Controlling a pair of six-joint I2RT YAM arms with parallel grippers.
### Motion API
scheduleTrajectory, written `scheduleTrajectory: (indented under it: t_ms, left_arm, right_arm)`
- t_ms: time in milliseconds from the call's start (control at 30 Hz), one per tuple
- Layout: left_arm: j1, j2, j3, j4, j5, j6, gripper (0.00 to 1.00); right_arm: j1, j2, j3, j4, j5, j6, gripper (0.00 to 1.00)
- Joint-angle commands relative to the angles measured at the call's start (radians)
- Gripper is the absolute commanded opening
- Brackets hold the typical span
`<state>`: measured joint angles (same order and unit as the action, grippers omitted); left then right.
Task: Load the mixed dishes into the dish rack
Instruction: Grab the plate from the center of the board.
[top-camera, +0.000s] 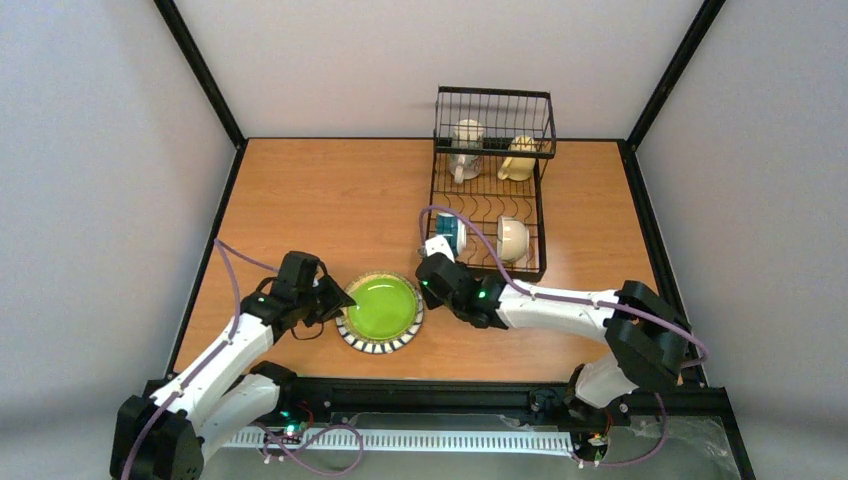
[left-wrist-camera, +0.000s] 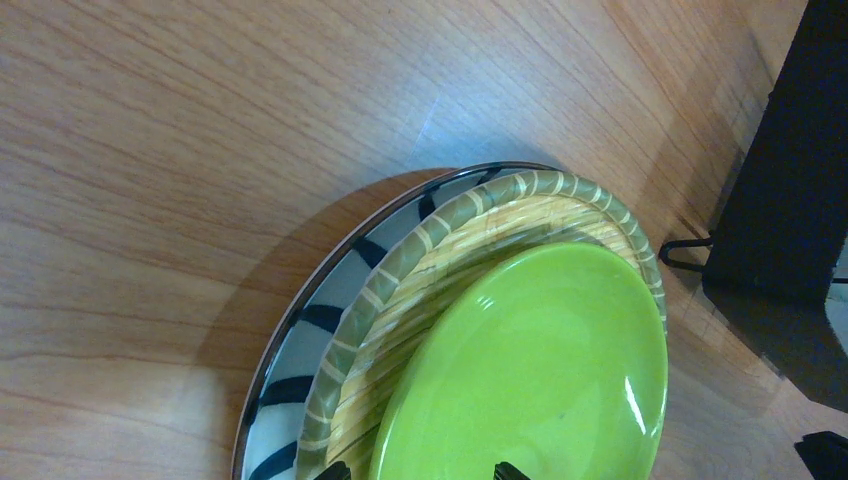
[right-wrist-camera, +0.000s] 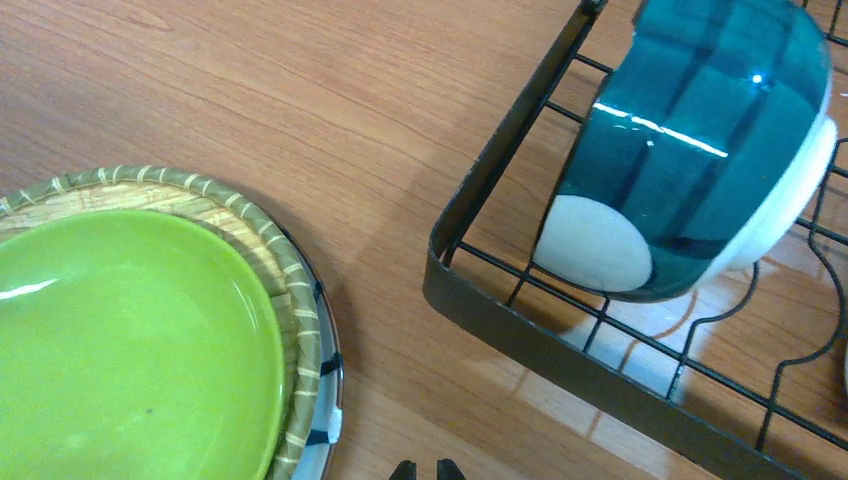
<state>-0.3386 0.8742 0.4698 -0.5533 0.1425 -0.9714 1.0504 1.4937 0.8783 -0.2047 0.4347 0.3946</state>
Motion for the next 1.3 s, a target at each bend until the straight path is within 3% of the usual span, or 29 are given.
scheduleTrajectory:
  t_ms: [0,1267]
  left_arm:
    - [0.003,0.006,-0.005,0.039,0.006,-0.015,0.81]
    - [0.004,0.137,-0.032,0.154,0.062,-0.009,0.81]
  right_arm:
    - [0.016,0.033,0.003,0.053,-0.015,0.017,0.08]
    - [0.026,0.23,0.054,0.137,-0.114,-0.016,0.06]
